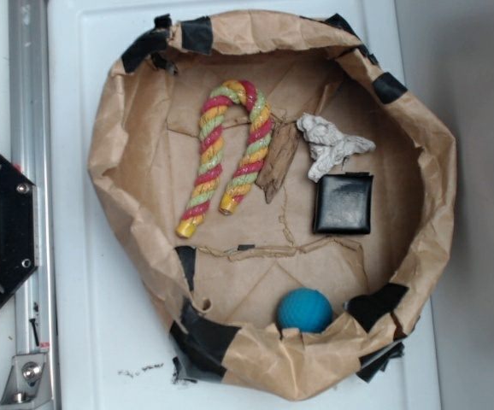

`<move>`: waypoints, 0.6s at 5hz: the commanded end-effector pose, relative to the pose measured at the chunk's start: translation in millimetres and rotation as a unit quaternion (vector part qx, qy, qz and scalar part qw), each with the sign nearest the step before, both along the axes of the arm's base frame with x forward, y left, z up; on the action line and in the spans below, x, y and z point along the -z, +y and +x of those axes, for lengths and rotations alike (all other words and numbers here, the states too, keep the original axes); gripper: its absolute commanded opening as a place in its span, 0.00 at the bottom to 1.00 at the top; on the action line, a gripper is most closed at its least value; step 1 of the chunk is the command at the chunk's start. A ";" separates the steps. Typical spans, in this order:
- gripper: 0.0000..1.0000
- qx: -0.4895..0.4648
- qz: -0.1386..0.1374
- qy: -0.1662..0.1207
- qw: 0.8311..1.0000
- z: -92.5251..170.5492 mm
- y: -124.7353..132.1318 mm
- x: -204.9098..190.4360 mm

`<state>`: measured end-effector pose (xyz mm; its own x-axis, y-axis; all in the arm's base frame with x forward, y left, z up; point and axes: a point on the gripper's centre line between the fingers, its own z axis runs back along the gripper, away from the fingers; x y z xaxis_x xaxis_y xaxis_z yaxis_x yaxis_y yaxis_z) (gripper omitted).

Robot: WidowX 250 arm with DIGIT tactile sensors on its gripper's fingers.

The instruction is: Grab the blue ball.

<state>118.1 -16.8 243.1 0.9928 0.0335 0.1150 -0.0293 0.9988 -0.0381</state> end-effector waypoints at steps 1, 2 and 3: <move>1.00 0.000 0.000 0.000 1.000 0.0 0.0 0.0; 1.00 -0.059 0.036 -0.063 0.996 17.5 23.1 19.4; 1.00 -0.108 0.048 -0.036 0.992 42.3 33.0 41.1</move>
<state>160.7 10.6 196.1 0.9624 0.2053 0.1776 -0.2160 0.9754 0.0430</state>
